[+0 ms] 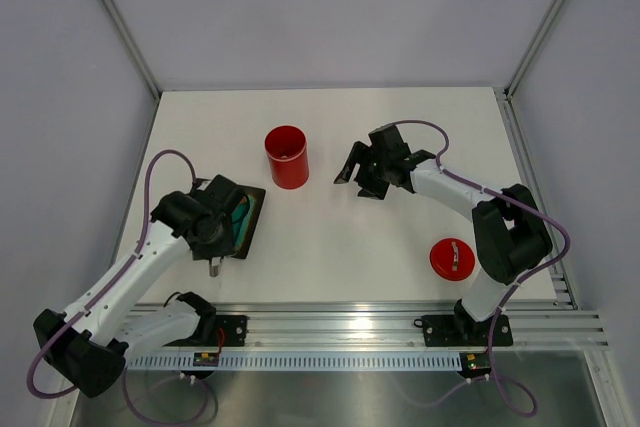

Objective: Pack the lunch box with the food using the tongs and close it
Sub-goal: Pick up the fake food from the plate.

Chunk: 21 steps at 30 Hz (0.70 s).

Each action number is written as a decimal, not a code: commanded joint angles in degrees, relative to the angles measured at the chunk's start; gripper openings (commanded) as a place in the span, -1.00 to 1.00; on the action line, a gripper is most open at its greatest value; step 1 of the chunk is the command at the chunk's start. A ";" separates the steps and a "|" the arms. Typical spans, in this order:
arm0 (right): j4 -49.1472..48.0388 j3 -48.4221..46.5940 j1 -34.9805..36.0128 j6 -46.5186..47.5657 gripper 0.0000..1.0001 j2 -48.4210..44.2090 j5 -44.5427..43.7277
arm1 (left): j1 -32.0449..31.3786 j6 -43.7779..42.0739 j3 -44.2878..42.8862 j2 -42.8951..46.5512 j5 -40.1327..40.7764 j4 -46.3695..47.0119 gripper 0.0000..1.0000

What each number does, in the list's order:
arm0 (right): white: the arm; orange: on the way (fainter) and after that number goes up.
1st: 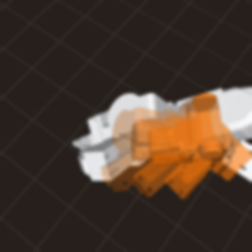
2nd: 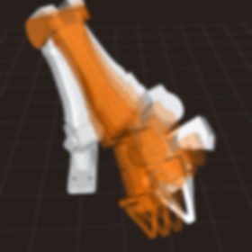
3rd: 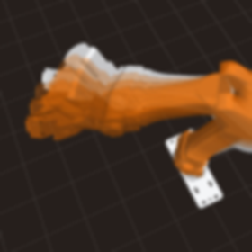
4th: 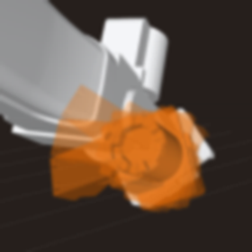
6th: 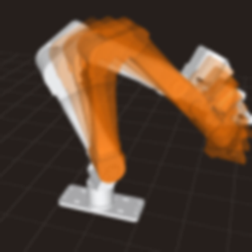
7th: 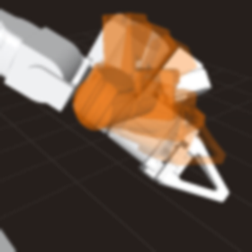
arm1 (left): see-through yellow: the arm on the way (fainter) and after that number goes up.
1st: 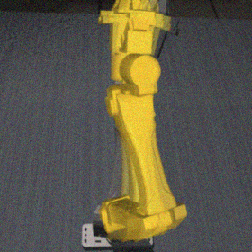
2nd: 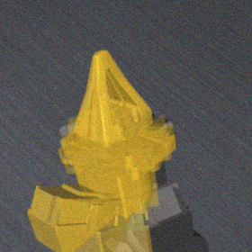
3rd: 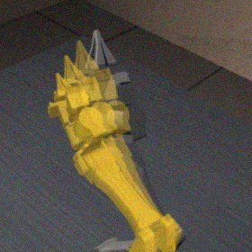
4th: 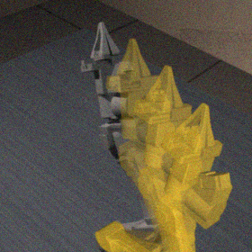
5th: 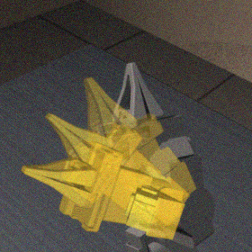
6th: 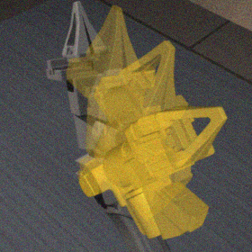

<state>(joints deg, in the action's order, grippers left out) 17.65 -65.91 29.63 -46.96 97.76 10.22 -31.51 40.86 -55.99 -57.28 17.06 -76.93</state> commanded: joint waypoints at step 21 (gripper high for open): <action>-0.95 -0.01 0.43 0.11 0.65 -2.75 0.86 | -6.90 5.37 -3.16 -2.58 3.77 -2.18 -0.37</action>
<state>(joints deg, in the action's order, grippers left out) 17.67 -65.91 29.63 -46.94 97.54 10.24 -38.17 45.06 -56.64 -59.83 18.28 -77.69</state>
